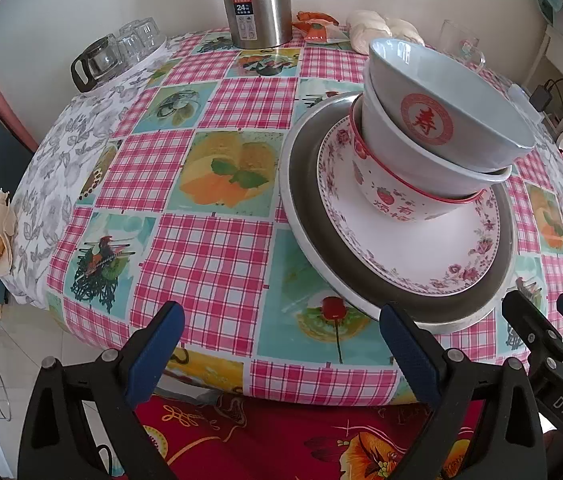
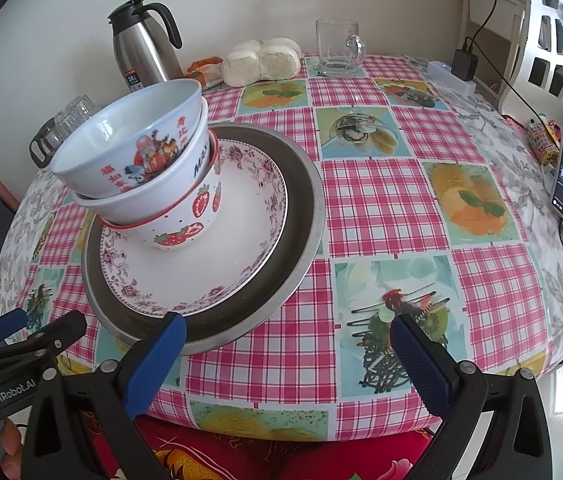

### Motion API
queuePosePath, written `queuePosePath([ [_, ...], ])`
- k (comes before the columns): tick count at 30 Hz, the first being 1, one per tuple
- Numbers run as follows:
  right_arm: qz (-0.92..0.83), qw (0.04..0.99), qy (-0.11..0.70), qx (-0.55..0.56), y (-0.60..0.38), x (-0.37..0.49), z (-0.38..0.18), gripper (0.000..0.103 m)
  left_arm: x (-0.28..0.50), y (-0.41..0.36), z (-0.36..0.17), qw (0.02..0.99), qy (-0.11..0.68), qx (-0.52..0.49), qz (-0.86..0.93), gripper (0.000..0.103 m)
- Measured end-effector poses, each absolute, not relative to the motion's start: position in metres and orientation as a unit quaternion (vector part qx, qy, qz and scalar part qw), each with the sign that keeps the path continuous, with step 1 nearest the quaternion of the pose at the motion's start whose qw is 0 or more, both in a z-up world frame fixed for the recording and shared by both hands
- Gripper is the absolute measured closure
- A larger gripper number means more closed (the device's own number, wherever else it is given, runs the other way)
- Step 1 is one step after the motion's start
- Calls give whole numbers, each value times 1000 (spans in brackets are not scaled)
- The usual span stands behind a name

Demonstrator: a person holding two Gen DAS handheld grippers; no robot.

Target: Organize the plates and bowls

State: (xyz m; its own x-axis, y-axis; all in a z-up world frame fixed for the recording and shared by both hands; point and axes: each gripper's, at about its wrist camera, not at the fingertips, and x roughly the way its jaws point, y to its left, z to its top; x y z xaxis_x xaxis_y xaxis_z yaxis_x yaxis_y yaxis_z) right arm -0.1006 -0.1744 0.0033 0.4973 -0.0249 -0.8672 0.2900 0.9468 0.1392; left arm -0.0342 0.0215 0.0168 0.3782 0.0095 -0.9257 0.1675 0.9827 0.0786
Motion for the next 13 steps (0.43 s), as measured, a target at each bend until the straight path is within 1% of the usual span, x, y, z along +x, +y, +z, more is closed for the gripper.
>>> queuePosePath([
  [13,-92,855,493,134,-175,-101,3,0,-39,19,23,835,540,91,-50,5],
])
